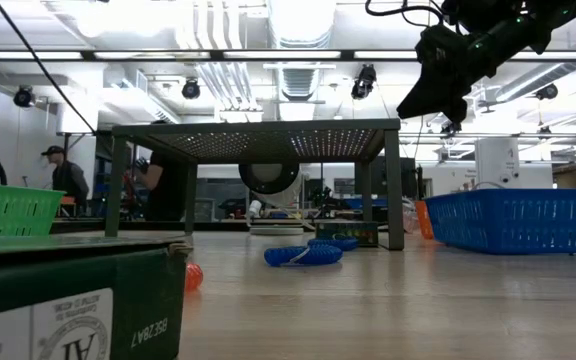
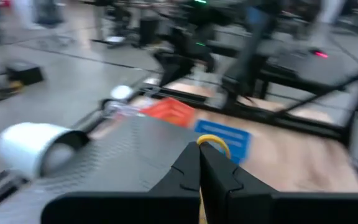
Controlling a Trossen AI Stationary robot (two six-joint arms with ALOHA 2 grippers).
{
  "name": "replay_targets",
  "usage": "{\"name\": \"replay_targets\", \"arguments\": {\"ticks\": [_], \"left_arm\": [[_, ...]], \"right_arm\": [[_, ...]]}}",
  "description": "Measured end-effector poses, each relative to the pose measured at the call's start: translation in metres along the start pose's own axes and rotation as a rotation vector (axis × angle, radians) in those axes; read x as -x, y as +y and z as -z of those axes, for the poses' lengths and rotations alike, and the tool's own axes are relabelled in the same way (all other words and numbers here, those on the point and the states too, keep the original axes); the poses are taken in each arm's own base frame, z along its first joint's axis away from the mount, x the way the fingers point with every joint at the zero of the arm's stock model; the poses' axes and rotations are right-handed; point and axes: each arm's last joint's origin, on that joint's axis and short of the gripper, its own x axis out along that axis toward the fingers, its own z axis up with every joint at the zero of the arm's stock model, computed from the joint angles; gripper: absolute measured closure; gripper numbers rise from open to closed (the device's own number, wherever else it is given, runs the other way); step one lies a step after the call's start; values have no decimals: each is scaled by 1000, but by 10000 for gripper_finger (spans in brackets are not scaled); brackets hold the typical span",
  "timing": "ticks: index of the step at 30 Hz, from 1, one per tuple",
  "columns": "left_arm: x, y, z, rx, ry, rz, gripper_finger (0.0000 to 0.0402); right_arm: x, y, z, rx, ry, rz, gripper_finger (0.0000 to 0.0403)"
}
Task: Pick & Place Office Desk Supplies
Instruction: Put the yellow rubber band into the orange bin
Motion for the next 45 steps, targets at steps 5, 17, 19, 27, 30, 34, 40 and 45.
{"name": "replay_targets", "arguments": {"ticks": [5,17,19,27,30,34,40,45], "left_arm": [[-20,26,-7,11,21,-59,401],[-70,81,-17,202,41,-24,401],[-75,87,-18,184,30,-41,401],[-96,98,-27,66,-75,70,401],[-101,100,-34,18,-98,104,401],[-112,102,-43,17,-89,120,401],[-138,102,-59,-39,-53,171,401],[-163,104,-75,-78,-12,202,401]], "right_arm": [[-2,0,0,14,7,2,335],[-2,0,0,37,5,3,335],[-2,0,0,69,5,3,335],[-3,-2,4,73,15,5,335],[-7,-3,8,64,4,3,335],[-11,-5,15,27,-22,-3,335],[-9,-5,14,13,-32,-7,335],[-6,-4,13,2,-46,-10,335]]}}
